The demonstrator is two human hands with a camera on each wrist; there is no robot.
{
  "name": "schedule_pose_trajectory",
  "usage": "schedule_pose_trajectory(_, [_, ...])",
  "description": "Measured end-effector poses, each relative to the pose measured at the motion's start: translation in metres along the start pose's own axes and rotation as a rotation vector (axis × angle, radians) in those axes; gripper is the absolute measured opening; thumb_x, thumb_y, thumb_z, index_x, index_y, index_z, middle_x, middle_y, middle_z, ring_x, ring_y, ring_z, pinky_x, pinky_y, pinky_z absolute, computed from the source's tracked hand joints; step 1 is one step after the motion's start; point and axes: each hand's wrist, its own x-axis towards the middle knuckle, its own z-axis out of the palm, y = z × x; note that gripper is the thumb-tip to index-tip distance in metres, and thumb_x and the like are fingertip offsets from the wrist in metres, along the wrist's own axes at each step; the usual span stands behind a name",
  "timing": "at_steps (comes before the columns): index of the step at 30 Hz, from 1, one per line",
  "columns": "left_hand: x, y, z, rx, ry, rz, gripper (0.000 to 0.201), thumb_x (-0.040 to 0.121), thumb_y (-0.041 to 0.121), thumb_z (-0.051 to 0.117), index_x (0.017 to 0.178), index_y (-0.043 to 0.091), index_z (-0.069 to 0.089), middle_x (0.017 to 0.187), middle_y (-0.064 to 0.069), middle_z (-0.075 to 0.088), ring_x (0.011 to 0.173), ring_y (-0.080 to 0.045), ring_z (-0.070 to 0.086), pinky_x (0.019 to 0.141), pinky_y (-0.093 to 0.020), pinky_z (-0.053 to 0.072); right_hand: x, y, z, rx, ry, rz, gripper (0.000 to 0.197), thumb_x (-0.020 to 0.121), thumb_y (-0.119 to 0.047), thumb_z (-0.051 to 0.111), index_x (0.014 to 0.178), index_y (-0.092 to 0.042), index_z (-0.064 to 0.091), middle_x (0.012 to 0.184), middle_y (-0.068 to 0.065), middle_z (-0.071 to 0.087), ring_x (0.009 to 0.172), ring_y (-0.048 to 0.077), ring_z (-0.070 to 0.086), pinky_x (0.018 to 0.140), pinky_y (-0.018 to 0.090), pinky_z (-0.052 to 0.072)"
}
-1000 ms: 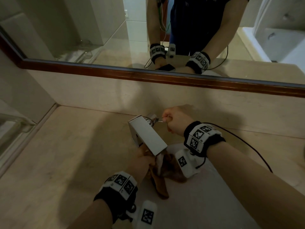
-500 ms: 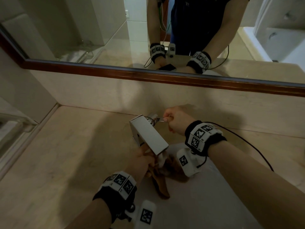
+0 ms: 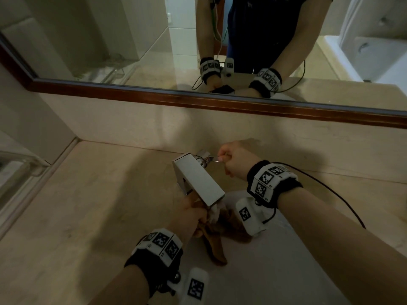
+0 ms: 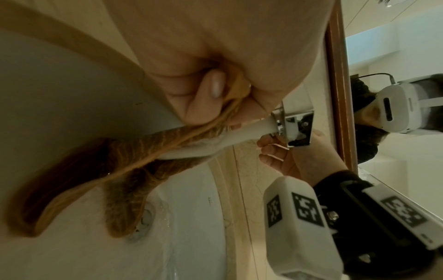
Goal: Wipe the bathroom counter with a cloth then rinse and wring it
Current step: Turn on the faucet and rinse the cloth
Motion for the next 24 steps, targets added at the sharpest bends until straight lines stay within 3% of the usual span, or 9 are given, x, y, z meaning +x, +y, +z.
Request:
schedule_pose_trajectory(6, [0.0011,-0.0032,0.0007,-0.008,0.022,-0.025,0.049,0.077,-0.019,0.037,0.101,0.017,0.061,0.039,0.001,0.041,0.034,-0.012,0.029,0.039,-0.018,0.026,0.0004,0.0019,-0.0008,-0.002,-0.008,-0.005,0.013,0.097,-0.013,0.048,0.097,-0.01,0.061,0.074,0.013,0.062,0.069,0.024,0.062,0.07,0.039,0.057])
schedule_pose_trajectory(10, [-0.0005,-0.0022,0.0017,0.016,0.023,-0.06,0.034,0.081,-0.016,0.039,0.084,0.011,0.058,0.034,0.007,0.041,0.029,-0.007,0.03,0.036,-0.017,0.025,0.0019,0.0016,0.0002,-0.015,-0.018,-0.003,0.013,0.097,-0.014,0.047,0.093,-0.014,0.06,0.075,0.013,0.063,0.07,0.025,0.063,0.071,0.039,0.057])
schedule_pose_trajectory(14, [0.0003,-0.0018,0.0038,0.007,0.028,-0.068,0.042,0.081,-0.016,0.038,0.12,-0.008,0.052,0.033,0.009,0.04,0.029,-0.006,0.028,0.036,-0.015,0.024,0.0014,0.0015,0.0009,-0.045,0.004,-0.016,0.014,0.096,-0.013,0.048,0.095,-0.013,0.062,0.075,0.01,0.062,0.078,0.03,0.066,0.076,0.043,0.058])
schedule_pose_trajectory(18, [-0.0014,0.0,0.0072,0.008,0.032,-0.045,0.038,0.079,-0.016,0.038,0.098,0.011,0.057,0.034,0.009,0.04,0.03,-0.006,0.029,0.041,-0.017,0.025,0.0007,0.0017,0.0009,-0.044,0.009,-0.021,0.014,0.096,-0.013,0.048,0.095,-0.011,0.062,0.071,0.007,0.059,0.071,0.024,0.062,0.073,0.039,0.056])
schedule_pose_trajectory(20, [0.0006,-0.0017,0.0078,0.006,0.055,-0.039,0.036,0.079,-0.015,0.04,0.096,0.012,0.057,0.038,0.005,0.04,0.031,-0.008,0.031,0.041,-0.018,0.027,0.0009,0.0023,0.0011,-0.031,0.011,-0.013,0.013,0.096,-0.012,0.048,0.094,-0.01,0.062,0.068,0.007,0.059,0.065,0.022,0.059,0.07,0.036,0.055])
schedule_pose_trajectory(24, [0.0029,-0.0025,0.0094,0.013,0.063,-0.048,0.037,0.086,-0.01,0.046,0.084,0.026,0.049,0.067,0.0,0.052,0.052,-0.012,0.05,0.046,-0.023,0.043,0.0024,0.0024,0.0028,-0.015,0.008,0.002,0.015,0.096,-0.01,0.046,0.09,-0.011,0.06,0.067,0.011,0.059,0.062,0.023,0.058,0.066,0.035,0.054])
